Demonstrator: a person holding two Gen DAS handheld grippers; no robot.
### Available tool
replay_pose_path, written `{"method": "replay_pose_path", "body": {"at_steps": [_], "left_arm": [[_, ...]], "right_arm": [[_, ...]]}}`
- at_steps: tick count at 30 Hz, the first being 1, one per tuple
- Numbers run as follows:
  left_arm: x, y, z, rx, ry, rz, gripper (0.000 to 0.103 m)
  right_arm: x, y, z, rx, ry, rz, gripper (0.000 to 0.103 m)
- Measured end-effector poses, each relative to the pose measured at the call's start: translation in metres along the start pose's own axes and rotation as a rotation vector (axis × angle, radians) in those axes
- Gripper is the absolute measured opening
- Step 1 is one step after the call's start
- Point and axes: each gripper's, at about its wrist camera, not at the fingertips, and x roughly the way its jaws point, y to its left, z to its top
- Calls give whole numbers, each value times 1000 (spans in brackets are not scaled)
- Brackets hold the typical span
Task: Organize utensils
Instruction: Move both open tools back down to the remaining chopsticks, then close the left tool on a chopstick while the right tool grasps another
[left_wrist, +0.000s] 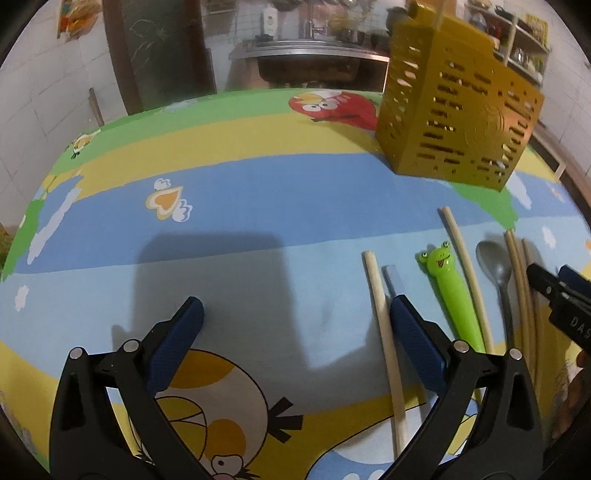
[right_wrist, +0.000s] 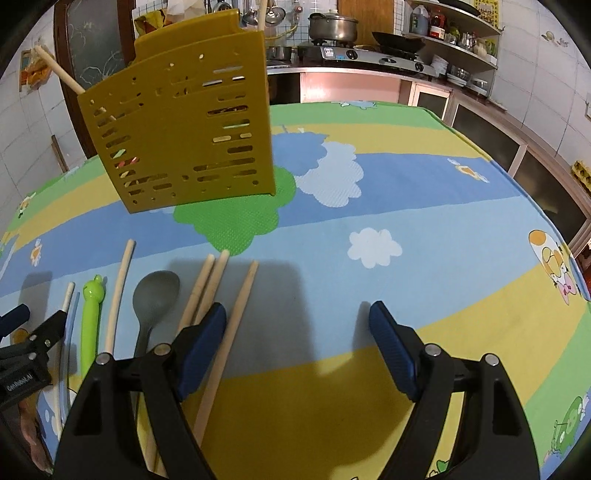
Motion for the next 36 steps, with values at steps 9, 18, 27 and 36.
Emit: {"method": "replay_pose_path", "body": {"at_steps": [9, 18, 27, 36], "left_arm": [[0, -1, 0, -13, 4, -5, 97], [-6, -4, 6, -24, 2, -24, 58], [-2, -15, 18, -15, 51, -31, 18], [-1, -14, 22, -50, 65, -50, 6]], "right_arm": [[-3, 5, -2, 25, 8, -45, 78], [-8, 17, -5, 53, 9, -54, 49], [-5, 29, 3, 38, 24, -38, 17], [-1, 23, 14, 68, 36, 24, 6]]}}
